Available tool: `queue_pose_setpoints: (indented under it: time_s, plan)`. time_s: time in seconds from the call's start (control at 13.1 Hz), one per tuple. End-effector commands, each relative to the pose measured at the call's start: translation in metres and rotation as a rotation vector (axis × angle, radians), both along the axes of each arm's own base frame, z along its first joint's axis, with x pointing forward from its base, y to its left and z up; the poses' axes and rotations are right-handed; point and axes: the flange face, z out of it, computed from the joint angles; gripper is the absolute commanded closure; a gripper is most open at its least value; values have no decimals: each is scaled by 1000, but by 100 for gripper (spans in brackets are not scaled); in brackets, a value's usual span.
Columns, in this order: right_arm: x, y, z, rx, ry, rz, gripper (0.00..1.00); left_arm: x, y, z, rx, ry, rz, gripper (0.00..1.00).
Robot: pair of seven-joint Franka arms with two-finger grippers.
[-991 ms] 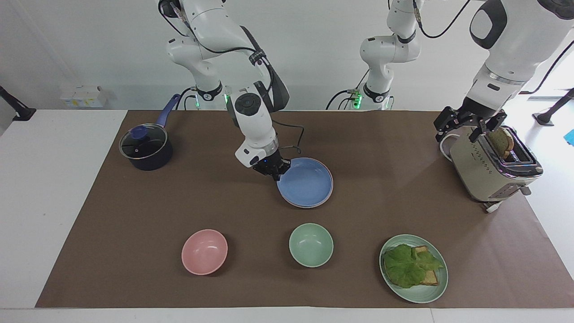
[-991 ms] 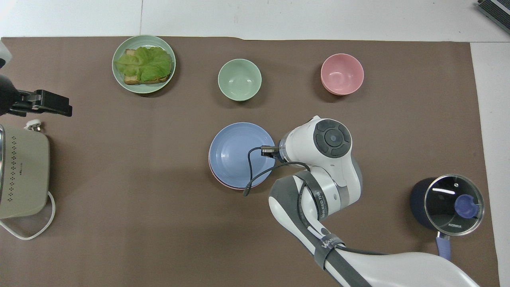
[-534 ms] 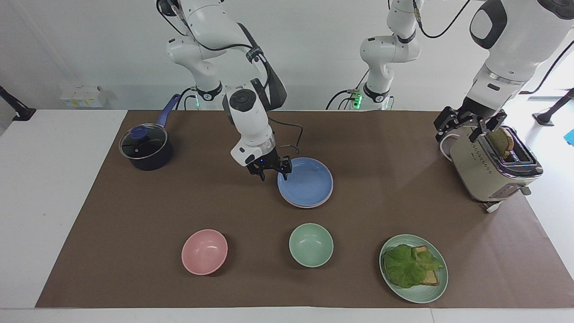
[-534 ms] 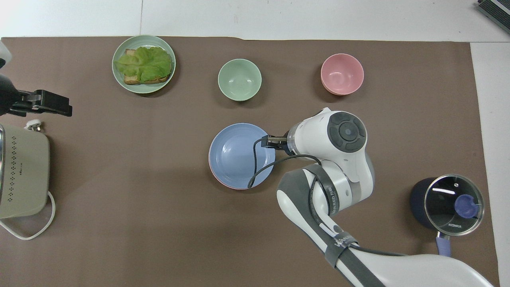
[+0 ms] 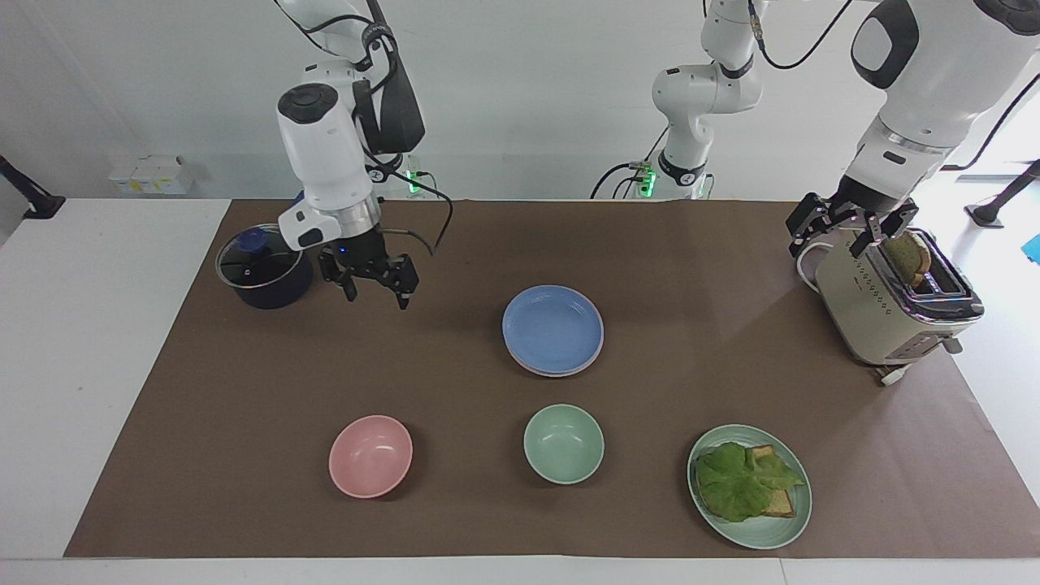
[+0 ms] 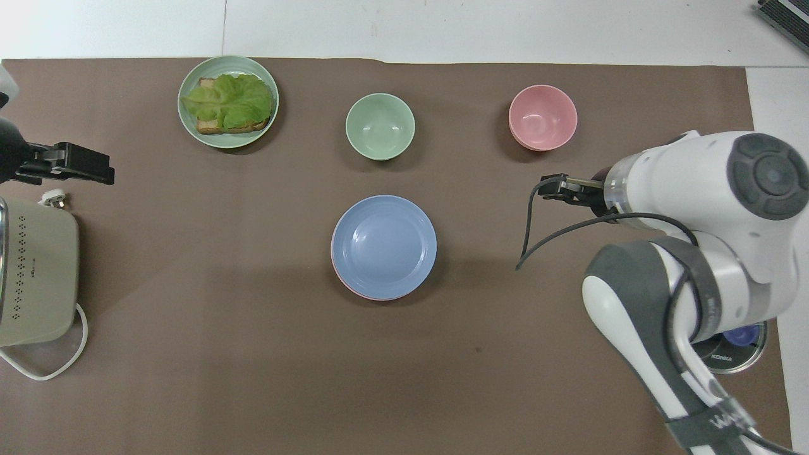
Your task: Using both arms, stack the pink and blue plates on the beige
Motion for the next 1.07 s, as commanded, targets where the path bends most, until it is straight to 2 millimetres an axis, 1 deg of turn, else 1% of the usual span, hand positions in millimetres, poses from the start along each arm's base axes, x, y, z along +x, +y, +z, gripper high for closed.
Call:
queue_pose_setpoints:
  time_s: [0.0,0.15,0.23,0.3,0.38,0.53,0.61,0.84,0.99]
  plan:
    - [-12,-37,58,-40,30,21,0,-3,2,1,15,8,-5,0]
    - [-15,-55,108,-47,50,24,0,-3,2,1,15,8,-5,0]
    - [-16,-60,127,-51,61,45,0,-3,1,1,15,7,-6,0]
    - [-18,-63,140,-57,69,72,0,-3,2,1,15,7,-5,0]
    - [-22,-63,145,-61,91,90,0,-3,2,1,15,8,-5,0]
    - [-25,-65,143,-83,123,120,0,-3,2,1,15,8,-5,0]
    - [-28,-67,149,-111,134,147,0,-3,2,1,15,7,-5,0]
    - [-16,-70,159,-108,167,187,0,-3,2,1,15,8,-5,0]
    - [-13,-69,162,-103,174,188,0,-3,1,1,15,8,-6,0]
